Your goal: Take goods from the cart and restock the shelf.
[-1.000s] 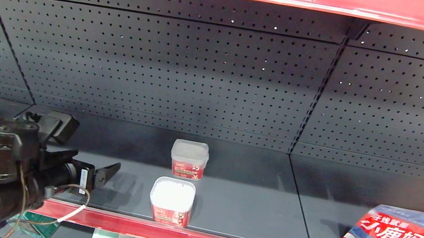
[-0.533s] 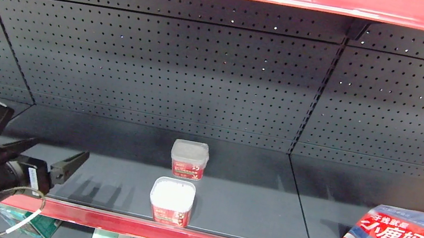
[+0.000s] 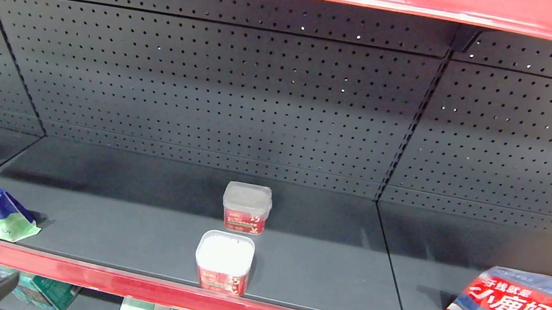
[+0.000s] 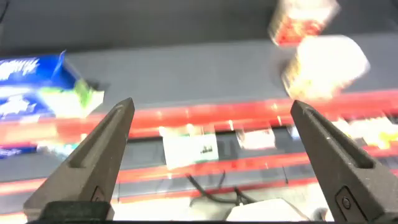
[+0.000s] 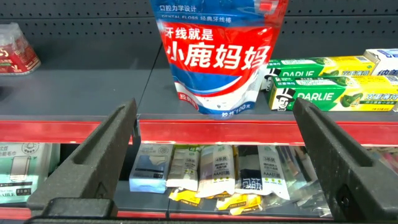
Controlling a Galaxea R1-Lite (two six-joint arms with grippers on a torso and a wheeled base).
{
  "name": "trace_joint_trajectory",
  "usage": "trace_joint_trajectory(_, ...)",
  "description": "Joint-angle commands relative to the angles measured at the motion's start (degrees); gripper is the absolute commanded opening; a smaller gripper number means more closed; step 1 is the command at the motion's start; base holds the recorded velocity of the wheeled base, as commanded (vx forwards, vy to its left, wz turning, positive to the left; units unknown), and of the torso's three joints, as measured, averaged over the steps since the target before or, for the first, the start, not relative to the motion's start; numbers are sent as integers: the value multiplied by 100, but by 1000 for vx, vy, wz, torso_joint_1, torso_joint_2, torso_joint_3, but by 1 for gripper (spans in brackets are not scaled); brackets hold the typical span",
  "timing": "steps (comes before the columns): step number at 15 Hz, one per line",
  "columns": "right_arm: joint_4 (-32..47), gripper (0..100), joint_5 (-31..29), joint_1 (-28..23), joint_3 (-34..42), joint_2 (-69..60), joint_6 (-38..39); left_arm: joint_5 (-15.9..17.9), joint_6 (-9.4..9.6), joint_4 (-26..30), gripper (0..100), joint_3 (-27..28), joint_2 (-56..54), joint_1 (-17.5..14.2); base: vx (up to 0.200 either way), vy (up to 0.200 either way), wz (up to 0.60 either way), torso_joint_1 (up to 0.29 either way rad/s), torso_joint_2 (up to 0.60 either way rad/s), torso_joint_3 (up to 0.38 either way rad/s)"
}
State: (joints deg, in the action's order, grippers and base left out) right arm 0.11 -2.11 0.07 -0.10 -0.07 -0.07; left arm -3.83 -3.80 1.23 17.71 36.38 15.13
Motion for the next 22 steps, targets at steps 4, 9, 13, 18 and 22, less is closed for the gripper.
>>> trace_joint_trajectory(4, -2, 100, 0, 1, 1, 7, -1, -874, 275, 2294, 100, 391, -3066, -247, 0, 0, 0, 0, 0, 0)
trace_joint_trajectory(9, -2, 100, 0, 1, 1, 7, -1, -1428, -209, 2241, 100, 312, -3058, -247, 0, 0, 0, 0, 0, 0)
trace_joint_trajectory(13, 7, 100, 9, 1, 1, 7, -1, -3353, -727, 2092, 100, -409, -3058, -256, 0, 0, 0, 0, 0, 0)
trace_joint_trajectory(18, -2, 100, 18, 1, 1, 7, -10, -1823, -595, 1292, 100, -620, -3058, -256, 0, 0, 0, 0, 0, 0)
trace_joint_trajectory(22, -2, 100, 26, 1, 1, 7, -19, -2298, -376, 1213, 100, -479, -2337, -1065, 0, 0, 0, 0, 0, 0)
